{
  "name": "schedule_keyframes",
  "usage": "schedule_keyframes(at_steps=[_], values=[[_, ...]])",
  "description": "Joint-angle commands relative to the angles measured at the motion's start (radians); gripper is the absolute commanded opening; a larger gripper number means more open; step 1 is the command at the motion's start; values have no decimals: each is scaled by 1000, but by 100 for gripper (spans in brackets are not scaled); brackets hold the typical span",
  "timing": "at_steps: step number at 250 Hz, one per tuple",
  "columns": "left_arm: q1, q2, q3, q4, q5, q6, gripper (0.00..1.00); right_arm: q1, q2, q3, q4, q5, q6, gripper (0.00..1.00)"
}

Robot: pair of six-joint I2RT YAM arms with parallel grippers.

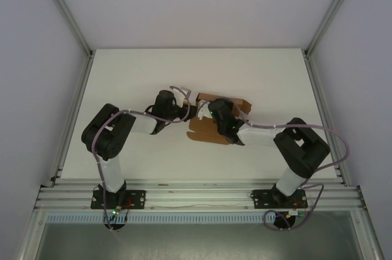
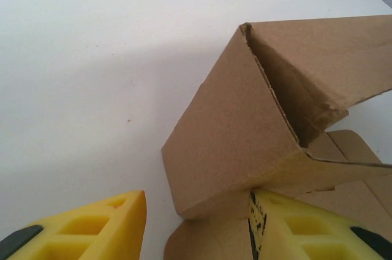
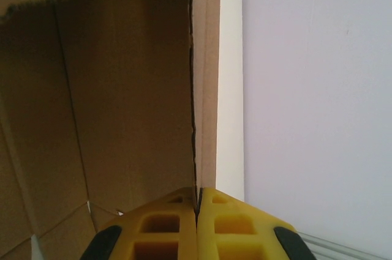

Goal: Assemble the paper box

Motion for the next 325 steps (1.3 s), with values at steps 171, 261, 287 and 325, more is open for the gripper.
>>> schedule_keyframes(at_steps=[171,261,287,325], values=[[-46,127,134,206,1,-59,31,-29,47,120,-306,-134,136,0],[-70,74,68,228,-150,-43,4,-29,-132,117,-380,-237,338,48],[-72,57,53,216,-122,-17,4,-29,-227,109,-383,-290,425,77],[-81,7,14,174,-120,65,4,-67,-392,105,-449,-459,619,100]])
